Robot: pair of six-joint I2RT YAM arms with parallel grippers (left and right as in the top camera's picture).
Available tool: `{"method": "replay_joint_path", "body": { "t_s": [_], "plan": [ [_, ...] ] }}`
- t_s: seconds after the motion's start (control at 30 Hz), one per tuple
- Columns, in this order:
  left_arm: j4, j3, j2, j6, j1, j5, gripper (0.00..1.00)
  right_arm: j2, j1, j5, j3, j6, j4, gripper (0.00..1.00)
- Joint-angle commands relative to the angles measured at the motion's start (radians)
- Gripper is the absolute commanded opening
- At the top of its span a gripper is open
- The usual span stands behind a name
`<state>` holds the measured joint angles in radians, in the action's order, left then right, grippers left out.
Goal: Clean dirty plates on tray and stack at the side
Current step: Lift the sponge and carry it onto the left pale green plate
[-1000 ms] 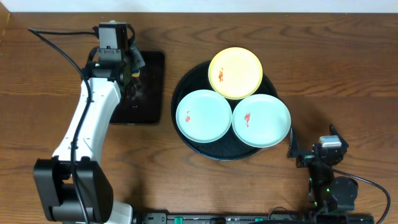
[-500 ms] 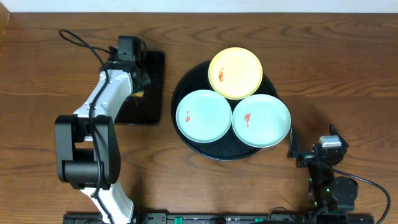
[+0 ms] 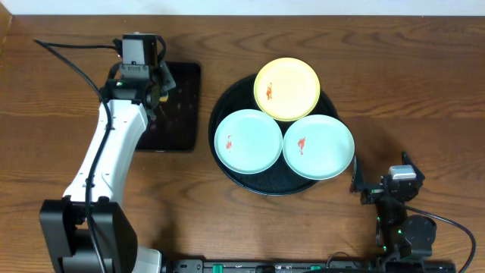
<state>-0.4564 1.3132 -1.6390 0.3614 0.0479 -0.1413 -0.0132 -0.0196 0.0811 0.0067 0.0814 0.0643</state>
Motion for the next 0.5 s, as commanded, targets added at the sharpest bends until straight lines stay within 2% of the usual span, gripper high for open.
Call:
{"method": "replay_joint_path", "body": {
  "t_s": [0.0, 0.17, 0.47],
  "plan": [
    [0.036, -0.053, -0.105, -0.013, 0.002, -0.064, 0.07, 0.001, -0.006, -0.002, -0.001, 0.010, 0.004, 0.99],
    [-0.009, -0.056, -0.180, -0.013, 0.001, -0.114, 0.07, 0.001, -0.006, -0.002, -0.001, 0.010, 0.004, 0.99],
    [-0.063, -0.056, 0.032, 0.093, 0.002, -0.088, 0.07, 0.001, -0.006, -0.002, -0.001, 0.010, 0.004, 0.99]
  ]
}}
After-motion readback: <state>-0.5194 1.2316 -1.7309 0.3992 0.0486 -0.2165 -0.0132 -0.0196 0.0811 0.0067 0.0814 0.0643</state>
